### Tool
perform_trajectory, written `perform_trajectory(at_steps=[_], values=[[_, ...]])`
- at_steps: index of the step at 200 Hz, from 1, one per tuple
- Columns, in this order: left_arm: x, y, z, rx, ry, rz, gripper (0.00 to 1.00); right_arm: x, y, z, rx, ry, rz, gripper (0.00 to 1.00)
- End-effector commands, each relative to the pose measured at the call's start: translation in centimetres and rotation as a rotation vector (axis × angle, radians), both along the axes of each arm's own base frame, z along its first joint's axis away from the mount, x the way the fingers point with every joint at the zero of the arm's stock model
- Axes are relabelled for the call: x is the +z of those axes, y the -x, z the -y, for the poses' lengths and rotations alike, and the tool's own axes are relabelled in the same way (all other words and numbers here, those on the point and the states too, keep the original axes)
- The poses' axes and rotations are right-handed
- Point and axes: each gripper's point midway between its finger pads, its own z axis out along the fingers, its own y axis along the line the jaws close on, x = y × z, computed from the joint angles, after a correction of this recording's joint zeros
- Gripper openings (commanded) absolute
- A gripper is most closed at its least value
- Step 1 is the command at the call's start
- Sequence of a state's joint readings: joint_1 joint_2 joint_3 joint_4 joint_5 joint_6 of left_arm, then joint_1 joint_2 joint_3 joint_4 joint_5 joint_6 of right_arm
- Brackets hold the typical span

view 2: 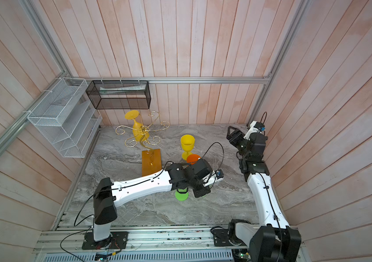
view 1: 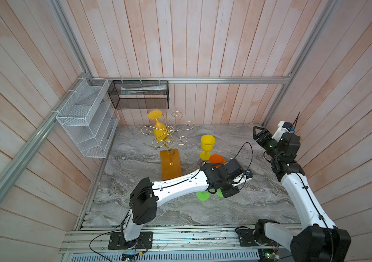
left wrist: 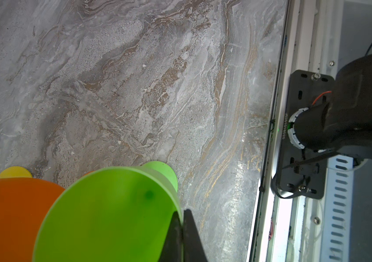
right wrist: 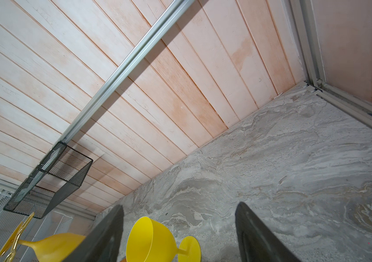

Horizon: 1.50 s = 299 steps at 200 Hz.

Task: Take the wine glass off the wine glass rack
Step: Place the wine glass at the center of the table.

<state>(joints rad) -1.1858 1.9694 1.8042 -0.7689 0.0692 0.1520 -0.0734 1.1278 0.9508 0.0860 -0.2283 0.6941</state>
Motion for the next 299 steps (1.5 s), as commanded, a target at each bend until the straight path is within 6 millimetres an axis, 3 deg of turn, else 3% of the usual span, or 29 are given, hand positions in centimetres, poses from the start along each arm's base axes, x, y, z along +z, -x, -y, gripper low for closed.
perform_trajectory(at_steps=[1,22,46,90,136,200,299], values=[[-1.0,-0.2,0.5,0.025,0.003,-0.003,0.07,0.8,0.5,0.1,-0.008,0.016,0.020,0.74],[-1.0,-0.3,0.3,0.028,-0.002,0.002,0.15,0.9,0.6,0.0,-0.005,0.008,0.026,0.74],[-0.4,-0.4,0.2,0.030,0.001,0.016,0.36,0.8,0.6,-0.2,0.001,0.002,0.027,0.74],[1.2,-0.9,-0.2,0.039,0.018,0.064,0.62,1.7,0.8,-0.2,0.001,0.010,0.046,0.74],[5.2,-1.4,-0.6,0.048,0.094,0.133,0.87,2.9,1.3,0.2,-0.021,0.032,0.072,0.74],[12.0,-1.7,-1.9,0.068,0.223,0.200,0.97,5.1,2.4,0.6,-0.047,0.056,0.126,0.75],[22.4,-6.2,-6.2,0.253,0.349,0.310,1.00,6.9,3.7,0.9,-0.072,0.067,0.185,0.75]])
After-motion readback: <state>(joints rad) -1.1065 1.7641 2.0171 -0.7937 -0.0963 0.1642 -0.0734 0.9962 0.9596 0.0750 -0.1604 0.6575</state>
